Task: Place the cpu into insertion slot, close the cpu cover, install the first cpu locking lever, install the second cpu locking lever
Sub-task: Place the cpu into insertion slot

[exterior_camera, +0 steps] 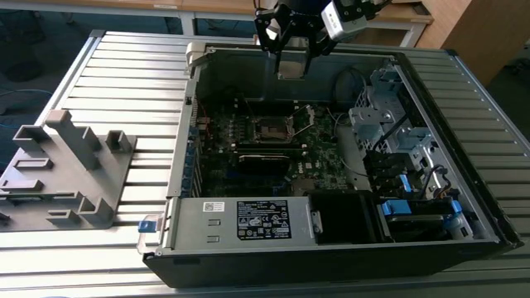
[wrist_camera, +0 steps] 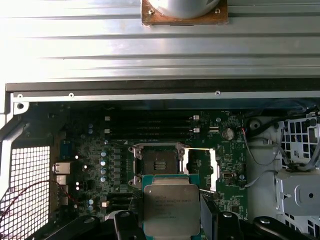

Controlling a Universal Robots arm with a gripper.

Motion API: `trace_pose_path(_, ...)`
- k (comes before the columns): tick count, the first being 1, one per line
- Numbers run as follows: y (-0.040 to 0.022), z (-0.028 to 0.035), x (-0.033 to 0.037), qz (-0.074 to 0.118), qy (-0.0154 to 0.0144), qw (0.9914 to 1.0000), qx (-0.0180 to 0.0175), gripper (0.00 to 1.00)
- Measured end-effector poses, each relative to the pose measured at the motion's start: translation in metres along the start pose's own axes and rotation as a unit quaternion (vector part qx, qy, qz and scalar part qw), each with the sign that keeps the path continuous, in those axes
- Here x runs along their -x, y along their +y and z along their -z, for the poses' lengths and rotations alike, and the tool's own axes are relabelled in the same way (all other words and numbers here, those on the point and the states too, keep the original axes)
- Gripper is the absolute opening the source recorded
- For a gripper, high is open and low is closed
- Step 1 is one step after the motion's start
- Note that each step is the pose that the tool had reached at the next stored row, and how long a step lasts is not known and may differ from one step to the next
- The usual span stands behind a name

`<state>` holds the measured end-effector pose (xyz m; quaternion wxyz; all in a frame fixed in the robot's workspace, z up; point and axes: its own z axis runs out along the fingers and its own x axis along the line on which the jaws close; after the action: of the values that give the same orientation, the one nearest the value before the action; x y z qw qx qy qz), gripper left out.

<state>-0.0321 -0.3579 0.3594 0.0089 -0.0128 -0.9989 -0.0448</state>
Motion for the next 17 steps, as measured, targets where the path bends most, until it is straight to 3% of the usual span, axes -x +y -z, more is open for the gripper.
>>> trace_pose_path(17, -0.0004, -0.005, 0.0001, 0.0, 0.0, 1.0, -0.001, 0.54)
